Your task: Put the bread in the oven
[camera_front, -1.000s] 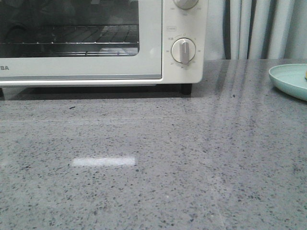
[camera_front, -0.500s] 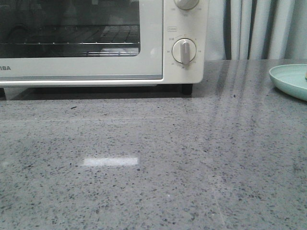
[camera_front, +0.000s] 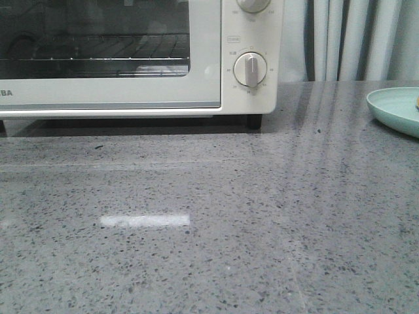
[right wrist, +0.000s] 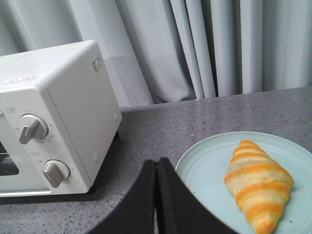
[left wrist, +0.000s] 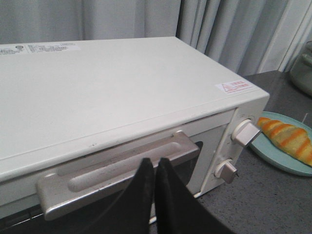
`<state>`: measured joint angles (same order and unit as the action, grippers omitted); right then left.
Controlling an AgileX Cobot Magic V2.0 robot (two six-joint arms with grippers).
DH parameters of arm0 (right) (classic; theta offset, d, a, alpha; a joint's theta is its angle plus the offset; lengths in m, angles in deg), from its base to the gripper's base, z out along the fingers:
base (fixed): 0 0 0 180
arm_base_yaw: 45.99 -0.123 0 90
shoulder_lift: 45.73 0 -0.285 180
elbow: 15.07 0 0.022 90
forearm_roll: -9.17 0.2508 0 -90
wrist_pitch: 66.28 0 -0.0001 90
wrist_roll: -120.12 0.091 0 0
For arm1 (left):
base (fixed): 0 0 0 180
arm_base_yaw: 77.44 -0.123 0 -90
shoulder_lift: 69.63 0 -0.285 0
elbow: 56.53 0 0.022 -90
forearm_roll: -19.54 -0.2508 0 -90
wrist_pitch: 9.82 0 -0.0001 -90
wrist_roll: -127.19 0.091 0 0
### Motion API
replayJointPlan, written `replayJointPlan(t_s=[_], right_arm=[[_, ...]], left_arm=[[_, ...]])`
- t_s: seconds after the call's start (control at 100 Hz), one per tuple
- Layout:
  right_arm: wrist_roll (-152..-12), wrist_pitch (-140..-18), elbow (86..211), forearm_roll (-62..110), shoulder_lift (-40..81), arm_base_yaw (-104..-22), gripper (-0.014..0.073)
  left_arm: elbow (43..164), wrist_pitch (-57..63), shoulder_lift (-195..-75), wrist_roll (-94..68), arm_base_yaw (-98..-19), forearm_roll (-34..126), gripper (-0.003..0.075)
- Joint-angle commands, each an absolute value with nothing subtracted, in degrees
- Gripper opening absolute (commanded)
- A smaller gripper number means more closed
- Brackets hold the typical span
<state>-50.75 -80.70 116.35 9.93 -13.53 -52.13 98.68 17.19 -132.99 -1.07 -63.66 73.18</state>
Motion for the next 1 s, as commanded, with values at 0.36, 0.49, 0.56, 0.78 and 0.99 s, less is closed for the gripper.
replayJointPlan(t_s=[0.36, 0.49, 0.56, 0.78, 0.99], right_arm=[[-50.90, -78.33, 118.42, 9.17, -12.99, -52.18, -0.0069], [-50.90, -78.44, 118.42, 9.17, -12.92, -52.18, -0.0069], [-50.90, -78.44, 118.42, 9.17, -12.92, -52.18, -0.0069], [-50.90, -78.44, 118.42, 9.17, -12.92, -52.18, -0.0069], [-50.90, -78.44, 118.42, 9.17, -12.92, -52.18, -0.0069]], left_arm=[[101.07, 8.11, -138.89, -0.90, -61.32, 69.44, -0.0022], [101.07, 8.11, -139.02, -0.90, -61.32, 66.77, -0.0022], [101.07, 7.87, -139.12, -0.90, -61.32, 65.26, -0.0022], [101.07, 5.04, -140.18, -1.11, -61.32, 65.63, -0.0022], [100.95, 3.24, -140.40, -1.11, -61.32, 66.18, -0.0022]])
